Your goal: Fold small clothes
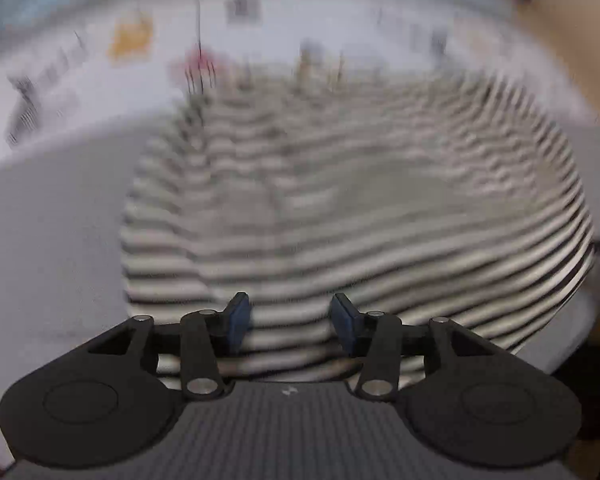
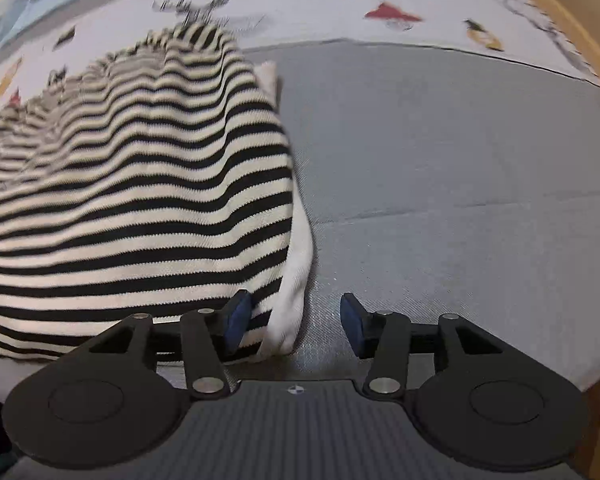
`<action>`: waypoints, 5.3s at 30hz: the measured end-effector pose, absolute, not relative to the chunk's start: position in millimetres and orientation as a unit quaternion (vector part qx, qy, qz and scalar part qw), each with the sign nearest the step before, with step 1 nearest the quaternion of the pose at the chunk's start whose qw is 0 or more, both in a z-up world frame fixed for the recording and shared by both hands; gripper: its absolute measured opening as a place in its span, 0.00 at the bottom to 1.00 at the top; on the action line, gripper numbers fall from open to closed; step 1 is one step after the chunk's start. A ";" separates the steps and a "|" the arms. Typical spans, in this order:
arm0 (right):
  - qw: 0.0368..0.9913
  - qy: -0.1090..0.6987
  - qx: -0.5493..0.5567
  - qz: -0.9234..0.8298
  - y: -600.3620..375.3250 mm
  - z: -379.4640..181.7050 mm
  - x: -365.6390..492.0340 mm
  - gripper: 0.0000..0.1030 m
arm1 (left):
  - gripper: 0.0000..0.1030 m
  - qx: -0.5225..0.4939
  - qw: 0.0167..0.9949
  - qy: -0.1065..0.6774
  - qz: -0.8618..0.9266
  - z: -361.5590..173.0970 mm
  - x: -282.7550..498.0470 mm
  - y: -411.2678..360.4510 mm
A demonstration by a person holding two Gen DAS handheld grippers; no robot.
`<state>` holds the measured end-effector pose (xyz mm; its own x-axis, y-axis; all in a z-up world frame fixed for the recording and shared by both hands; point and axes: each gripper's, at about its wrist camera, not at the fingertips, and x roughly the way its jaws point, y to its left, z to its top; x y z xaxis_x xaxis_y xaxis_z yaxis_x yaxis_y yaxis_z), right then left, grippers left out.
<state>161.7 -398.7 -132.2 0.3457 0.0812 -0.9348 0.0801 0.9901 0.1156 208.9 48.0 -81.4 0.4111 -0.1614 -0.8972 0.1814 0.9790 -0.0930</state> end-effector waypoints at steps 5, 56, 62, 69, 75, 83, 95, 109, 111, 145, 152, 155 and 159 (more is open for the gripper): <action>0.883 0.461 0.085 0.000 -390.6 -80.8 139.5 0.47 | 0.59 0.015 0.891 0.442 -0.100 -13.6 163.7 76.4; 0.820 0.385 -0.171 0.389 54.4 -120.0 99.0 0.16 | 0.69 -0.145 0.939 0.310 0.009 37.8 70.3 207.8; 0.833 0.391 -0.107 0.376 30.1 -101.7 109.8 0.07 | 0.69 -0.142 0.934 0.328 0.001 34.4 79.2 203.1; 0.864 0.342 0.016 0.368 -35.4 -48.3 110.5 0.06 | 0.75 -0.150 0.907 0.391 -0.053 15.3 123.0 174.5; 0.872 0.324 0.064 0.361 -83.7 -31.6 111.3 0.06 | 0.87 -0.332 0.825 0.444 -0.111 -46.5 177.6 164.4; 0.873 0.317 0.066 0.364 -112.4 -28.1 107.1 0.06 | 0.88 -0.327 0.779 0.525 -0.101 -95.0 234.7 122.8; 0.860 0.321 0.065 0.390 -114.7 -27.5 104.1 0.06 | 0.12 -0.256 0.802 0.533 -0.084 -109.9 254.0 112.0; 0.801 0.310 0.203 0.470 -77.9 -30.6 120.9 0.06 | 0.09 -0.312 0.842 0.434 -0.073 -67.6 219.9 185.4; 0.806 0.310 0.204 0.461 -88.7 -29.9 121.9 0.06 | 0.09 -0.309 0.848 0.422 -0.089 -62.4 224.8 169.5; 0.830 0.453 0.326 0.016 -409.4 -113.2 156.6 0.59 | 0.47 -0.121 0.822 0.486 -0.270 -51.0 234.3 -60.8; 0.809 0.506 0.294 0.061 -389.2 -123.9 178.6 0.48 | 0.47 -0.103 0.817 0.505 -0.257 -58.4 231.4 -61.9; 0.822 0.502 0.255 0.085 -380.4 -115.4 172.6 0.12 | 0.47 -0.092 0.815 0.511 -0.257 -60.2 230.6 -65.1; 0.842 0.438 0.275 0.153 -391.8 -89.6 154.0 0.06 | 0.47 -0.083 0.815 0.508 -0.268 -59.8 226.6 -68.9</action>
